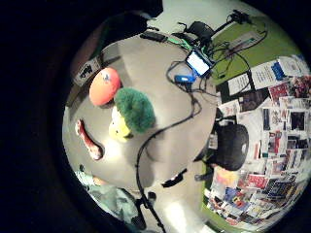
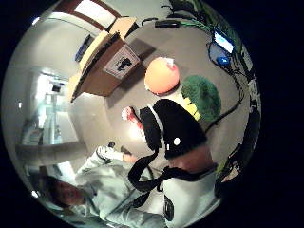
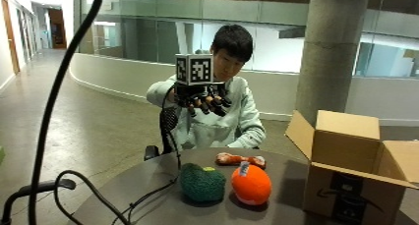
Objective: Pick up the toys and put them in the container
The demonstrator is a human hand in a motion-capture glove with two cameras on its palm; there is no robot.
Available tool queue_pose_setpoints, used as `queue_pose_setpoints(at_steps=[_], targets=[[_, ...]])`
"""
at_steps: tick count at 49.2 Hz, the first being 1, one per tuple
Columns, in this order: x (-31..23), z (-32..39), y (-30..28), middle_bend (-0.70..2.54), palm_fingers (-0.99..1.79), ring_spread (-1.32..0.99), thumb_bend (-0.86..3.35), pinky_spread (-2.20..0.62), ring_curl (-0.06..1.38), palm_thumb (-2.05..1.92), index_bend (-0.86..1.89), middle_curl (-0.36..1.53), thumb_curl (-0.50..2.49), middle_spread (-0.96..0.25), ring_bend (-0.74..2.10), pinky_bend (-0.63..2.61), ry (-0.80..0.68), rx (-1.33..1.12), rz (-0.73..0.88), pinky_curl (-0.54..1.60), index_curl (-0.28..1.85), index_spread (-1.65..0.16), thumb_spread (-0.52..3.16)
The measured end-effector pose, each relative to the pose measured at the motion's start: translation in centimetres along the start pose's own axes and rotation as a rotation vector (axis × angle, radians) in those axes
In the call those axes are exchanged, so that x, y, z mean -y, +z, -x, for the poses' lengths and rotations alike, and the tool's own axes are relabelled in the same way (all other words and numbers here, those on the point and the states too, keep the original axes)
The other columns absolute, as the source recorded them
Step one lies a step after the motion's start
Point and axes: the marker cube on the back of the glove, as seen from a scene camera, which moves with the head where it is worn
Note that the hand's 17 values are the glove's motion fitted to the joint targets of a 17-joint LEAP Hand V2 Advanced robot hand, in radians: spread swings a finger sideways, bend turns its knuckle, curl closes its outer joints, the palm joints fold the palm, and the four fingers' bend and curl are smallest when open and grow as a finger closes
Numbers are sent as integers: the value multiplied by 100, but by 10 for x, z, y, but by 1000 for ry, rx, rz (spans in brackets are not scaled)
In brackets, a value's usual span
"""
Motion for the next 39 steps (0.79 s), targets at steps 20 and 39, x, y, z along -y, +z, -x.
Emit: queue_pose_setpoints(at_steps=[20, 39], targets=[[25, -10, 20, 13, -18, -4, 3, 0, 12, 3, 12, 10, 11, -3, 22, 75, 4, -29, 53, 26, 12, -26, 125], [16, -19, 151, 12, -26, -2, -2, 3, 19, 0, 1, 16, 19, -2, 21, 88, 147, 84, 383, 33, 12, -24, 127]])
